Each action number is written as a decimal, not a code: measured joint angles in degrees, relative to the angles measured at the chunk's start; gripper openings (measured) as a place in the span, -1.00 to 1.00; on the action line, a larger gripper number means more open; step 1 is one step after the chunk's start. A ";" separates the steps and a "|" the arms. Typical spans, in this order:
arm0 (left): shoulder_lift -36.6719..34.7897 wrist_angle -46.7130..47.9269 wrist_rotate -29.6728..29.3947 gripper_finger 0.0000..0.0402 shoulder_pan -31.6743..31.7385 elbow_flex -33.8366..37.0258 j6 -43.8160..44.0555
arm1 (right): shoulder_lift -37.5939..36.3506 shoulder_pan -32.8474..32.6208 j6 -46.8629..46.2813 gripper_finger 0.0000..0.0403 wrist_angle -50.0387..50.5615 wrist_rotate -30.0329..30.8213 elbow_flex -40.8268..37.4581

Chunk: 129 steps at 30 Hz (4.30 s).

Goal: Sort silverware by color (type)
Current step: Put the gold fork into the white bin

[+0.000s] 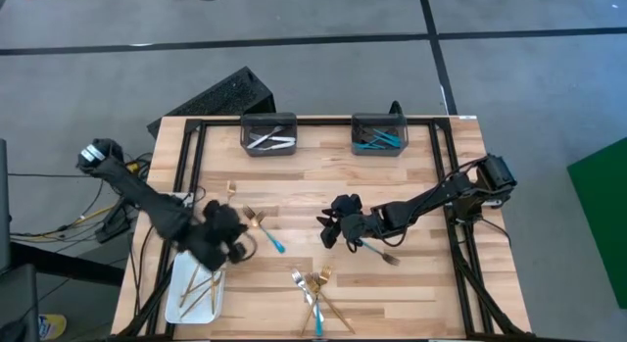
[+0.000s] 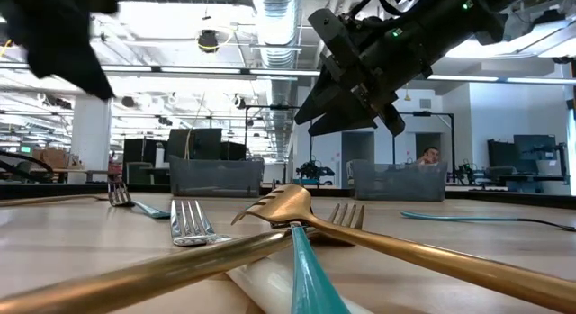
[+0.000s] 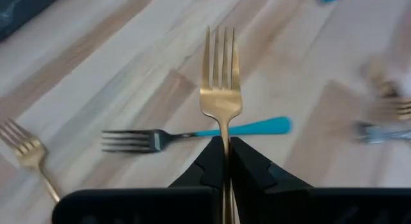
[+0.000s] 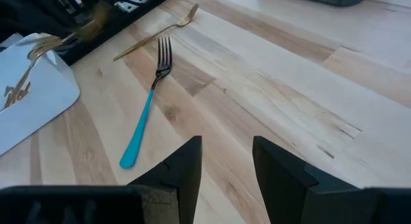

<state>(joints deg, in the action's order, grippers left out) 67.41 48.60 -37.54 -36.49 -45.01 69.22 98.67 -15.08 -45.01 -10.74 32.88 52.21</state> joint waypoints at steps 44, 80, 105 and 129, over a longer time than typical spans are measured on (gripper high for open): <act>0.05 11.74 -19.49 -0.13 -38.86 11.55 45.41 | 0.00 0.87 -0.61 -0.19 -1.77 -1.33 0.00; 0.19 -8.26 6.78 -0.19 31.09 19.13 -11.73 | 0.00 -1.35 -0.43 -0.19 1.65 0.44 0.00; -0.43 -16.12 9.80 -0.96 32.03 23.90 -17.22 | 0.00 -1.23 -1.09 -0.19 1.96 0.68 0.00; -12.48 8.54 -8.44 -0.97 -10.62 1.24 19.04 | 0.02 -0.63 -1.03 -0.19 3.15 2.03 -0.02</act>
<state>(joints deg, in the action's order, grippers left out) 54.93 57.13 -45.98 -47.10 -43.76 88.26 98.70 -15.71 -46.04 -7.60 34.91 52.18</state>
